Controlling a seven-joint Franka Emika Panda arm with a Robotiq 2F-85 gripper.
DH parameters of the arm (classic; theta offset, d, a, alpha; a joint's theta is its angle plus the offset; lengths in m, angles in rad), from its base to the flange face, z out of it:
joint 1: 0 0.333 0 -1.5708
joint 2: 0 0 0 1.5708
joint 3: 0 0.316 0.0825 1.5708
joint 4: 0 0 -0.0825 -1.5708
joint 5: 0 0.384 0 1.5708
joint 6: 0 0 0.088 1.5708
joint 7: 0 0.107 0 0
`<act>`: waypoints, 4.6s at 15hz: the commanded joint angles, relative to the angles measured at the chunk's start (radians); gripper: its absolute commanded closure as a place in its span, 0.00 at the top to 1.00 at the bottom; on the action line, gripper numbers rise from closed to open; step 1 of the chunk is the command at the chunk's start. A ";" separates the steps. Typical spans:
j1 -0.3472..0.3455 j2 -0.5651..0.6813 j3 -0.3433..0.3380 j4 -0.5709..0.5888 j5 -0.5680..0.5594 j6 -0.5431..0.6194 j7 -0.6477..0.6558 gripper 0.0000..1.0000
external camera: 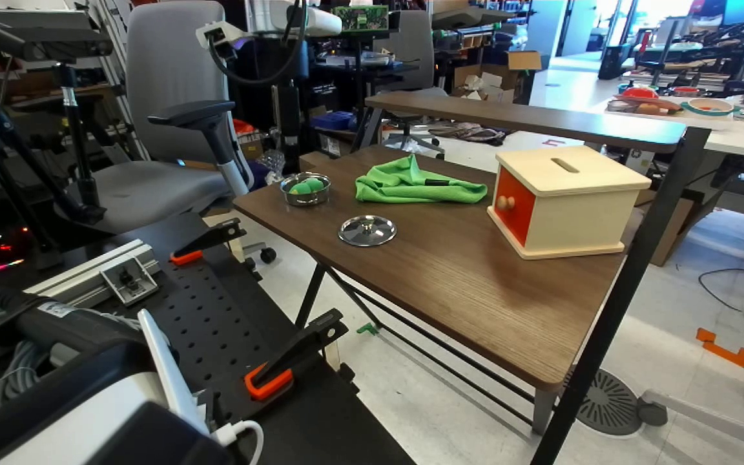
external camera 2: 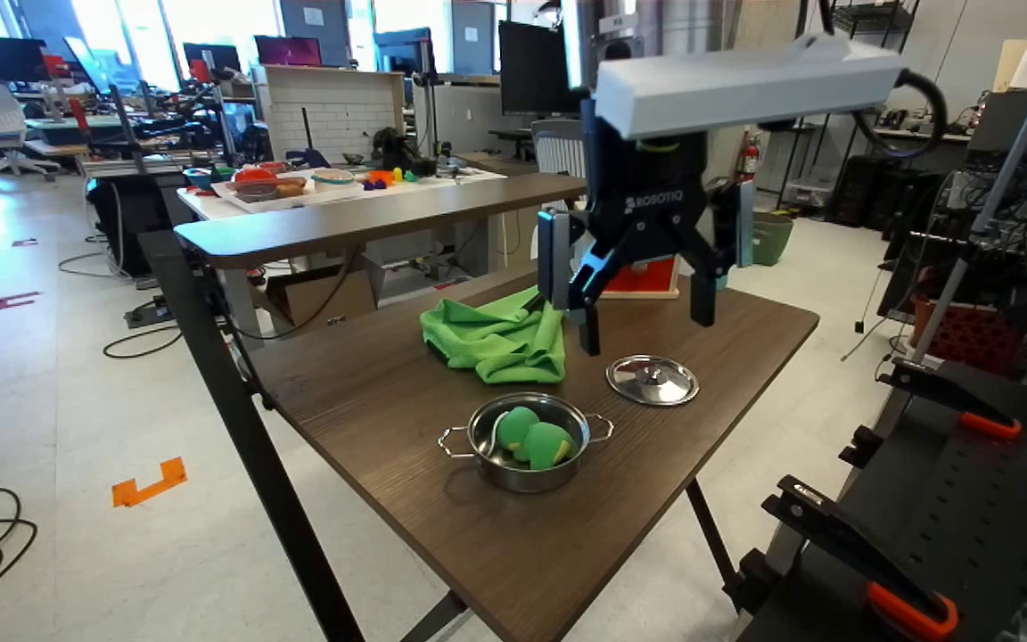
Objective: Remove the doll from the pot
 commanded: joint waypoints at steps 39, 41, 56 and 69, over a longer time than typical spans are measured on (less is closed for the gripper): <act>0.171 0.345 -0.116 0.279 0.055 0.120 0.050 0.00; 0.154 0.320 -0.099 0.267 0.081 0.108 0.030 0.02; 0.096 0.234 -0.138 0.376 0.167 0.004 -0.002 0.02; 0.142 0.500 -0.146 0.689 0.173 -0.047 0.065 0.02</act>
